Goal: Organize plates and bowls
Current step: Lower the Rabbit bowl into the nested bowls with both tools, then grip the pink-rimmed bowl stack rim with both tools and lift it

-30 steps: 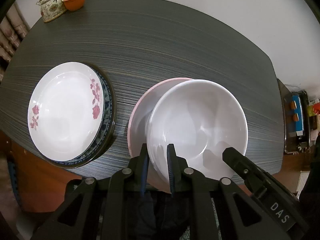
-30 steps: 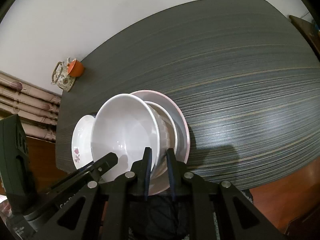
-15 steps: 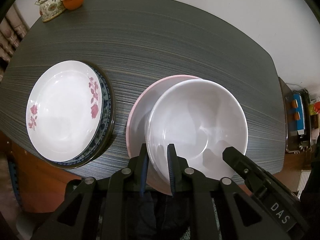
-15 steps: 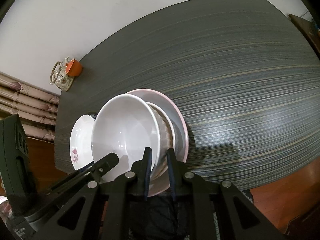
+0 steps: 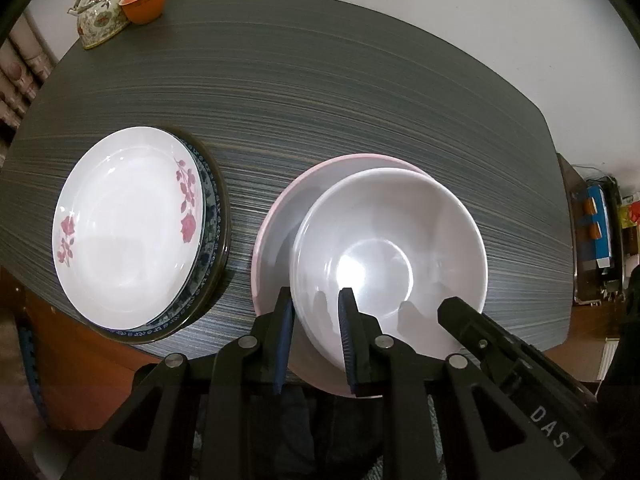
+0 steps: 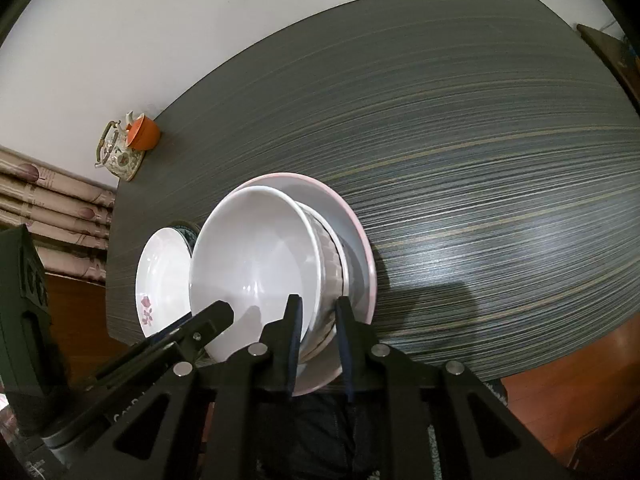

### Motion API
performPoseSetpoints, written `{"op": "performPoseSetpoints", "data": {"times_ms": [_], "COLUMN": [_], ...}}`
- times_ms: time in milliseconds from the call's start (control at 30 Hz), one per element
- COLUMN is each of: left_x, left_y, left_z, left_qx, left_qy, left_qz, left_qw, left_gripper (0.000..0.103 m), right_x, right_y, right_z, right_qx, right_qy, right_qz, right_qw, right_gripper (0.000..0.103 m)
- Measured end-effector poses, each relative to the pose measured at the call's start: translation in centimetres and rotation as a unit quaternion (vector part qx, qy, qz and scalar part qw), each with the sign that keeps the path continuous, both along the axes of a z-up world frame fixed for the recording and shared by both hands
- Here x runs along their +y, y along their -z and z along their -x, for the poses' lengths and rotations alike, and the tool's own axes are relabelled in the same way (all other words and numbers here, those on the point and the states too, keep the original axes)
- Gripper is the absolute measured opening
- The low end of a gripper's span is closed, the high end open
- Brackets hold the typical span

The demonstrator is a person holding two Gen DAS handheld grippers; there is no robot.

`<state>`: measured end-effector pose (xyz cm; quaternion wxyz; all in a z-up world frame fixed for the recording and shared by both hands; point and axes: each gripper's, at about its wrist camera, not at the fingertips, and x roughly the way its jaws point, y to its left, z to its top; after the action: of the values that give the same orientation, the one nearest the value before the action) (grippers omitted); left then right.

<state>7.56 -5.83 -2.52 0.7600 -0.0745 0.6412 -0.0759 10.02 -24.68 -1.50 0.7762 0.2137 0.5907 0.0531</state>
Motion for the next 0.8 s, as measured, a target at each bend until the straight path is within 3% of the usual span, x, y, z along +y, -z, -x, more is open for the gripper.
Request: {"op": "performPoseSetpoints", "data": {"times_ms": [233, 367, 800], "left_x": [0.0, -0.1, 0.9], "left_y": [0.0, -0.3, -0.9], "left_z": [0.0, 0.2, 0.3], "left_qx": [-0.001, -0.008, -0.021], "left_qy": [0.001, 0.006, 0.002], "left_qz": [0.002, 0.001, 0.006], "left_qw": [1.0, 1.0, 0.9998], "left_gripper": [0.023, 0.033, 0.038], "right_x": [-0.4, -0.3, 0.1], "right_y": [0.0, 0.0, -1.1], "right_z": [-0.1, -0.1, 0.4], "right_qx": [0.003, 0.004, -0.005], "right_qy": [0.001, -0.001, -0.013], "right_qz": [-0.005, -0.005, -0.004], "right_qw": [1.0, 1.0, 1.0], "right_gripper": [0.02, 0.02, 0.026]}}
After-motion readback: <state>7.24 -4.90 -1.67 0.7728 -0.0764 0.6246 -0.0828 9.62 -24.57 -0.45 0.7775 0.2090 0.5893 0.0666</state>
